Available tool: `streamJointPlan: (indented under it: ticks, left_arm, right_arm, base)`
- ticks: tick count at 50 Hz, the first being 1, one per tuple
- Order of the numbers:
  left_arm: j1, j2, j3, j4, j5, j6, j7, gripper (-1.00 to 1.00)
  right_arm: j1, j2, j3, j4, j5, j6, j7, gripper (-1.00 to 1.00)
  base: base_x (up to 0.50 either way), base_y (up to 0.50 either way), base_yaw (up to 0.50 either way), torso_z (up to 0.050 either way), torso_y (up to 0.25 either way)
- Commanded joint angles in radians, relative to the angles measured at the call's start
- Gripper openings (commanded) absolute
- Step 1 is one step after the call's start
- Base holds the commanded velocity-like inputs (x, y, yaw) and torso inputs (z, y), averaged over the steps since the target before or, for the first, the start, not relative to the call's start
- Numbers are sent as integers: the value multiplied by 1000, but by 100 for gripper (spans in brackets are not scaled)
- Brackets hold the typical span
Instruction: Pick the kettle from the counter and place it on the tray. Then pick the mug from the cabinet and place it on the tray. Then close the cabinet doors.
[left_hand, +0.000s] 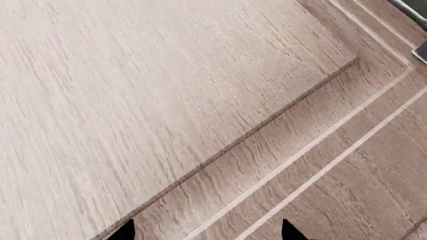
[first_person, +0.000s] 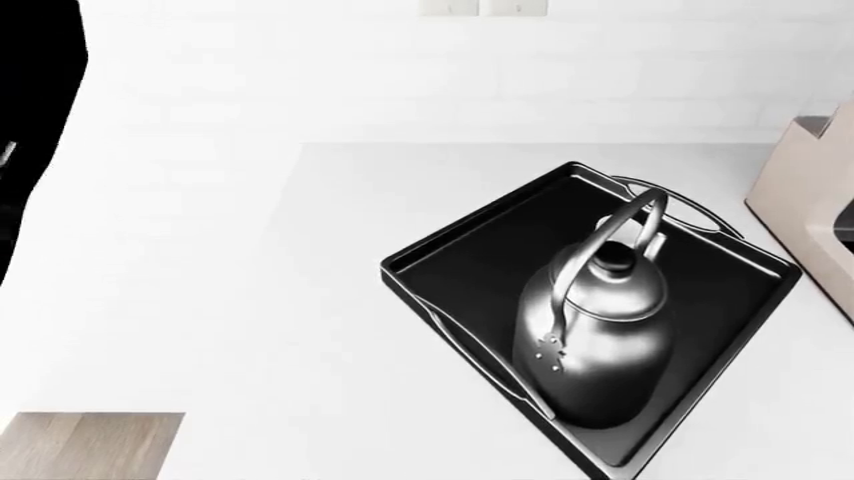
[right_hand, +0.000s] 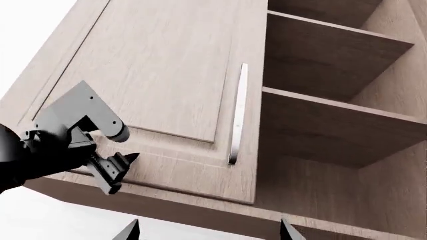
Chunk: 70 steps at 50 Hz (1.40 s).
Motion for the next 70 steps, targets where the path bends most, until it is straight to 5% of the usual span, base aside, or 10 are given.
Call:
streamJointPlan:
  ticks: [1, 7, 15, 28, 41, 47, 57, 70]
  left_arm:
    - [-72, 86, 503, -495, -539, 285, 5, 100]
    - [-75, 86, 545, -501, -574, 313, 7, 100]
    - [-200, 44, 410, -505, -719, 483, 9, 100]
    - [-112, -657, 113, 790, -933, 553, -575, 100]
    - [248, -1203, 166, 1485, -690, 711, -851, 100]
    - [254, -1296, 279, 1544, -620, 792, -878, 100]
    - [-10, -1355, 605, 1544, -592, 892, -880, 100]
    - [-144, -1372, 764, 1544, -572, 928, -906, 100]
  right_arm:
    - [-58, -18, 69, -5, 15, 35, 0, 100]
    - [-82, -28, 97, -5, 19, 55, 0, 100]
    - [-76, -36, 108, -5, 25, 51, 0, 100]
    - [-129, -91, 148, -5, 11, 98, 0, 100]
    - [-143, -131, 169, -5, 1, 136, 0, 100]
    - [-135, -121, 142, -5, -10, 97, 0, 100]
    - [-138, -107, 144, -5, -11, 69, 0, 100]
    - [-138, -122, 135, -5, -22, 80, 0, 100]
  base:
    - [0, 0, 0, 10, 0]
    - [0, 0, 0, 4, 0]
    - [23, -10, -14, 9, 0]
    - [5, -3, -5, 2, 0]
    - [0, 0, 0, 0, 0]
    - [0, 0, 0, 0, 0]
    - [3, -431, 0, 0, 0]
    - [4, -500, 0, 0, 0]
